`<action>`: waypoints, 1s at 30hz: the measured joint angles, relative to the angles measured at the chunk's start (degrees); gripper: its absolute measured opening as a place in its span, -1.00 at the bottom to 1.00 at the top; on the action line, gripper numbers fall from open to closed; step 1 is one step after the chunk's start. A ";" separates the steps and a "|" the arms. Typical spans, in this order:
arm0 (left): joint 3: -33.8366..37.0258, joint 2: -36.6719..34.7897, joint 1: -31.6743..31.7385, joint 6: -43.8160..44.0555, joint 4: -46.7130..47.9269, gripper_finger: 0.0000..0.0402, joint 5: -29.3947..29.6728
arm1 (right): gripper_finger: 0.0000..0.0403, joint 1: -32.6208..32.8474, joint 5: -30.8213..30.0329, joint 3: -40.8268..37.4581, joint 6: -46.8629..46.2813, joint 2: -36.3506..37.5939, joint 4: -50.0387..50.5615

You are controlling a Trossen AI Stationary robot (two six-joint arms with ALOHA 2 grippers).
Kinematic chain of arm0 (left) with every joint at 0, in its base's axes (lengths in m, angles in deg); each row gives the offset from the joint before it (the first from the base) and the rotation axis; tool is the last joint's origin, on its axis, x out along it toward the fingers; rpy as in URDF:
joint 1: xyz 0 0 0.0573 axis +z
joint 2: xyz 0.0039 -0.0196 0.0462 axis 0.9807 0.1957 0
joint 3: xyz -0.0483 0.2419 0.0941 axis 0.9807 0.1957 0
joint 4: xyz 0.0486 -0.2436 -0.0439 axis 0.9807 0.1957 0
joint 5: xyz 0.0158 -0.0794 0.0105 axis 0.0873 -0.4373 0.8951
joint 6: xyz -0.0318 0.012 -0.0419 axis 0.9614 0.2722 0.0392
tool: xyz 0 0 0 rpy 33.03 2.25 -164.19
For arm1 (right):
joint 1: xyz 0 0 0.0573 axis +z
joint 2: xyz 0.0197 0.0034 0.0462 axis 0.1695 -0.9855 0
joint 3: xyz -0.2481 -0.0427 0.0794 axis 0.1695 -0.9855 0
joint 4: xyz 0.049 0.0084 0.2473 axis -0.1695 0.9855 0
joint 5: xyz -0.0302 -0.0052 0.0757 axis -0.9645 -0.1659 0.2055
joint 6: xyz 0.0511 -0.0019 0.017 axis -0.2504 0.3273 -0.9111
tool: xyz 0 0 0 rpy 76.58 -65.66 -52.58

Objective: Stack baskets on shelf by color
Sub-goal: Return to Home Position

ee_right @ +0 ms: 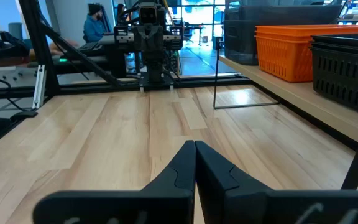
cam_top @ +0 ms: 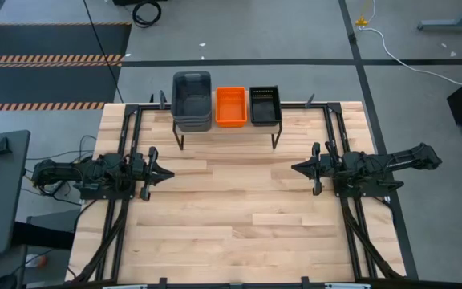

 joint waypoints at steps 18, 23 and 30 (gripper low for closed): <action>0.00 0.00 0.00 0.00 0.00 -0.85 0.00 | -0.94 -0.01 0.00 0.02 0.02 -0.02 0.01; 0.00 0.00 0.00 -0.01 0.00 -0.87 0.00 | -0.94 -0.02 0.00 0.02 0.02 -0.02 0.00; 0.00 0.00 0.00 0.00 -0.02 -0.83 0.00 | -0.94 0.00 0.00 0.02 0.02 -0.02 0.00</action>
